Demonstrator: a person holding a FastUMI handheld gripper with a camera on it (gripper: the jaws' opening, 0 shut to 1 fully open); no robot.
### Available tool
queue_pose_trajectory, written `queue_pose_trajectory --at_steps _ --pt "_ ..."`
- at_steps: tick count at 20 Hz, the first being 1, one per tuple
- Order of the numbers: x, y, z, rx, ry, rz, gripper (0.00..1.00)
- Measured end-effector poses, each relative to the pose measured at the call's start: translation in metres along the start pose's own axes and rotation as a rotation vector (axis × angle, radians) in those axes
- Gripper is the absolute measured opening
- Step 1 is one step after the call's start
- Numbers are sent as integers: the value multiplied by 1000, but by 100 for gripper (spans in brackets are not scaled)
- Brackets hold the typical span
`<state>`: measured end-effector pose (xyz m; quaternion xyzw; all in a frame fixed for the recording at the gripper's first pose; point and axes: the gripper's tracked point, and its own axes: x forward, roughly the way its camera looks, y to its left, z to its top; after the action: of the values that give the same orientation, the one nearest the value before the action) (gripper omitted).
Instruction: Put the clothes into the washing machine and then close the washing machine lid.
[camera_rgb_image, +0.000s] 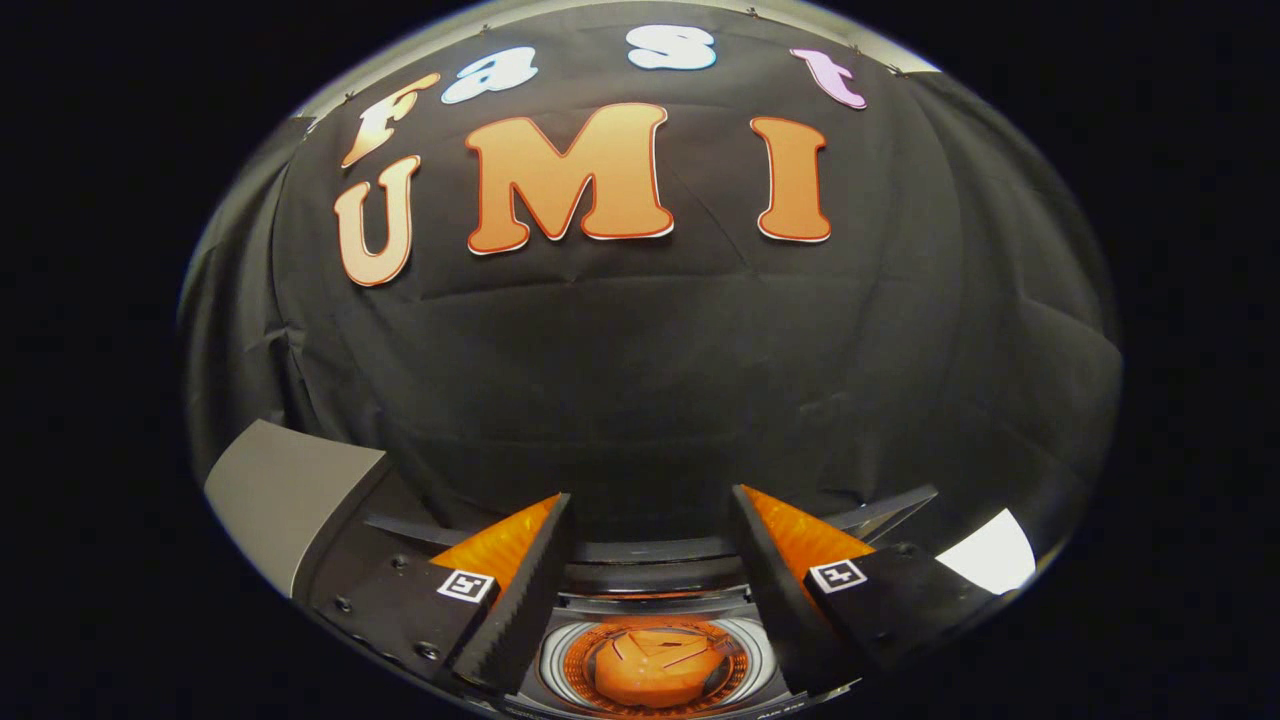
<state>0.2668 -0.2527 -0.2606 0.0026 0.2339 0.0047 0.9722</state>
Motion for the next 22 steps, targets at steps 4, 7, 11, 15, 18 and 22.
queue_pose_trajectory --at_steps 4,7,11,15,18,22 --pt "-14 0 -8 -3 -18 0 99" --pt "-21 -1 -13 -7 -39 -1 98" --pt "-25 1 -17 -9 -67 -3 98" --pt "-31 0 -19 -8 -83 -5 98" --pt "-33 1 -23 -11 -82 -5 99" --pt "-37 3 -27 -7 -79 2 98"
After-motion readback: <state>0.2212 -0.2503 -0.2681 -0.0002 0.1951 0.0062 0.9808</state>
